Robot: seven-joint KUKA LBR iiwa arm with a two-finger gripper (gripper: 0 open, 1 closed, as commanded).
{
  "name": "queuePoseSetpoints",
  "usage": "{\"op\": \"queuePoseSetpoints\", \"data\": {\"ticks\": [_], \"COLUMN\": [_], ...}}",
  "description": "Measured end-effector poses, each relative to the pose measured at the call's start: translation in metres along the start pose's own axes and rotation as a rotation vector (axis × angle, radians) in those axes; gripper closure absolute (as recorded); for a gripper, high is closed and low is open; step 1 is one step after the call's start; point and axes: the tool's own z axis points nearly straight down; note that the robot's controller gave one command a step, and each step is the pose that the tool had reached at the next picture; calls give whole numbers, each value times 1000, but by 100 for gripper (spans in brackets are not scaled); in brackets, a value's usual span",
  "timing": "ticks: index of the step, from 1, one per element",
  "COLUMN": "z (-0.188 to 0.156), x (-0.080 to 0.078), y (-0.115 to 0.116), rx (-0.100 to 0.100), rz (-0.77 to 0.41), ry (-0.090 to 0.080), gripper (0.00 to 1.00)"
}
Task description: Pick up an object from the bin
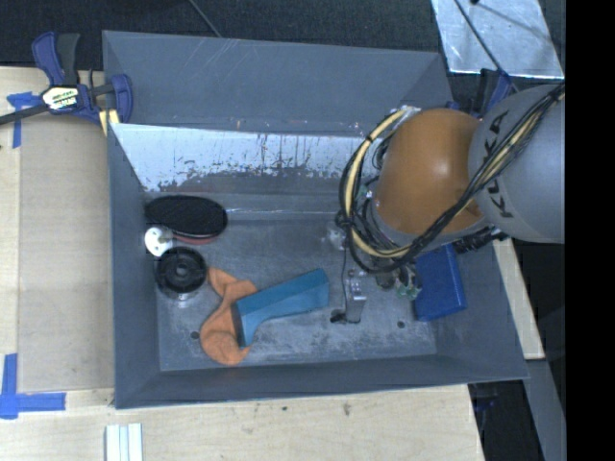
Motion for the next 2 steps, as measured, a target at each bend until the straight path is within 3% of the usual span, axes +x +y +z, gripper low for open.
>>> {"op": "queuePoseSetpoints", "data": {"ticks": [1, 2], "z": [15, 47], "x": [-2, 1], "y": [14, 21], "rx": [2, 2], "rz": [-132, -133], "ry": [-3, -7], "gripper": [0, 0]}}
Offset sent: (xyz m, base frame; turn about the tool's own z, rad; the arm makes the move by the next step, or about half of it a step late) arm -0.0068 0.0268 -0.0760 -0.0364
